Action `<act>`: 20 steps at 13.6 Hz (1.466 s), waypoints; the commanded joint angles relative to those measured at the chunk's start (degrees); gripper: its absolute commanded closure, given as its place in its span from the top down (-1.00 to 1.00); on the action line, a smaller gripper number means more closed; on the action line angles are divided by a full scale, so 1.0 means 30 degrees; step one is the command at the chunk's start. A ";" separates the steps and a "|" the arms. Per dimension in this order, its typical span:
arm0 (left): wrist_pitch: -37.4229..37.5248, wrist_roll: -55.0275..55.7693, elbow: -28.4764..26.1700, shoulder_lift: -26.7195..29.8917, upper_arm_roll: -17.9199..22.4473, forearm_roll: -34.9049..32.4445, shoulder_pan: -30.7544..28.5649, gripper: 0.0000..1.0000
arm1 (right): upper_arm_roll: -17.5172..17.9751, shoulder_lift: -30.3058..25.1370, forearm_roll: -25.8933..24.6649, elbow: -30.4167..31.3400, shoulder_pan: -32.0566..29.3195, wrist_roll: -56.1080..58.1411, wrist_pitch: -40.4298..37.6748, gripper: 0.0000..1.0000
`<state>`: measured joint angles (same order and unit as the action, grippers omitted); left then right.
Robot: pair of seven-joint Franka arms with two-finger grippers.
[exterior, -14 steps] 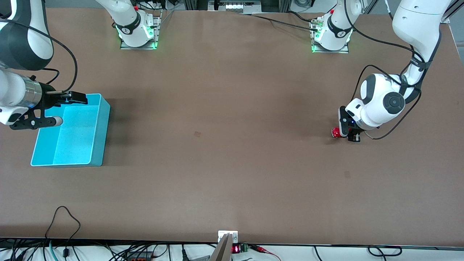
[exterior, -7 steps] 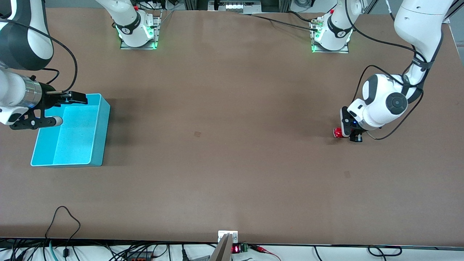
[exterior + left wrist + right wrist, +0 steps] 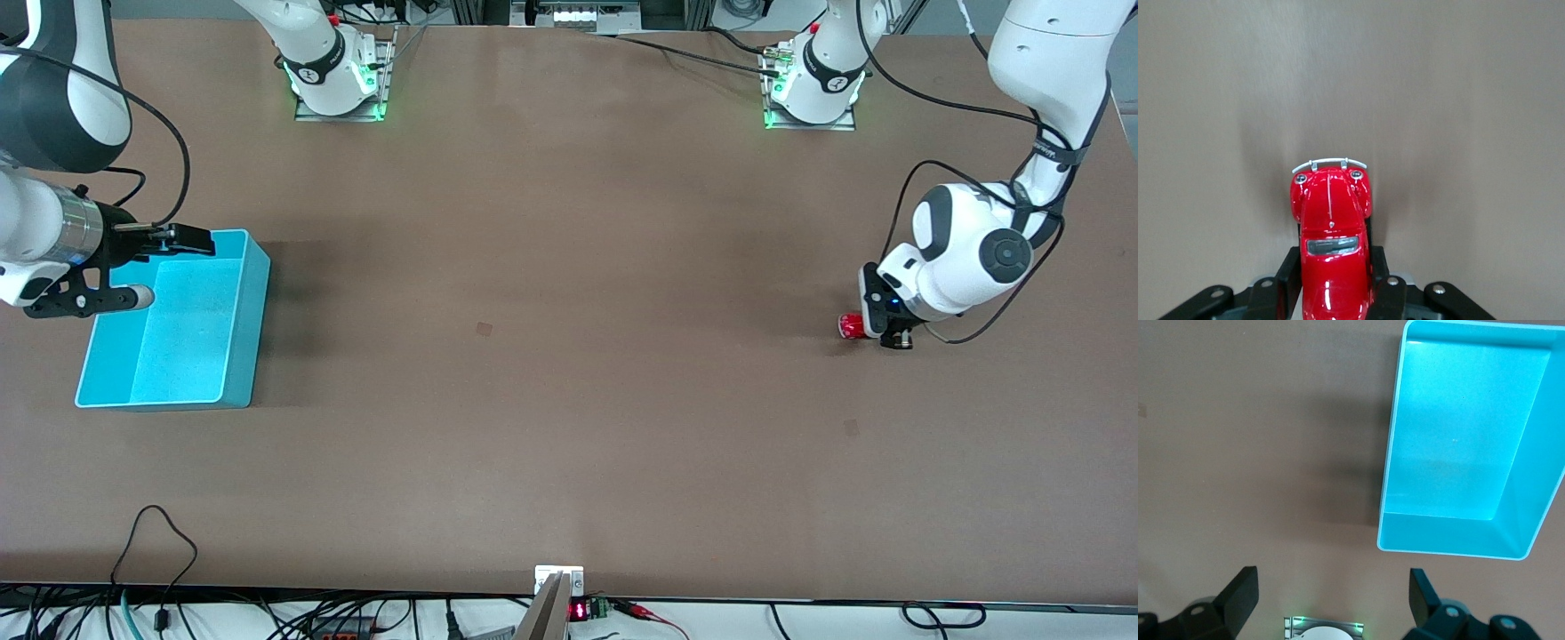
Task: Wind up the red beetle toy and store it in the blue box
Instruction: 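Open the left gripper and lift it off the car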
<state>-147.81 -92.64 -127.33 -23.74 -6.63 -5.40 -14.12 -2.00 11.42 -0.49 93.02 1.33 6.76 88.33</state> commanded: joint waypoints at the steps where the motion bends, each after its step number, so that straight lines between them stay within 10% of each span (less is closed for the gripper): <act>1: -0.0097 -0.1926 0.0955 -0.1196 -0.0045 -0.0366 -0.1353 -0.21 | 0.0052 -0.0058 -0.0101 -0.0245 -0.0033 0.0206 -0.0382 1.00; 9: -0.0096 -0.6062 0.1485 -0.1899 0.0715 -0.0337 -0.4200 -0.11 | 0.0052 0.0030 -0.0101 -0.0245 -0.0091 0.0235 -0.0411 1.00; 12: 0.1796 -0.6033 0.2125 -0.0851 0.0514 -0.0103 -0.3967 1.00 | 0.0052 0.0030 -0.0072 -0.0245 -0.0120 0.0470 -0.0499 1.00; 16: 0.8766 -0.5887 0.5432 0.0997 -0.0772 -0.0103 -0.2999 1.00 | 0.0081 0.0030 -0.0101 -0.0245 -0.0121 0.0440 -0.0499 1.00; 20: 0.9747 -0.5480 0.6085 0.2461 -0.1772 -0.0044 -0.2388 1.00 | 0.0052 0.0030 -0.0072 -0.0245 -0.0121 0.0470 -0.0499 1.00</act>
<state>-119.61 -109.53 -108.97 -18.25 -11.28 -5.40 -22.18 -2.01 11.48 -0.49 93.02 1.26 7.25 87.91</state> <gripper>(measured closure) 0.000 0.000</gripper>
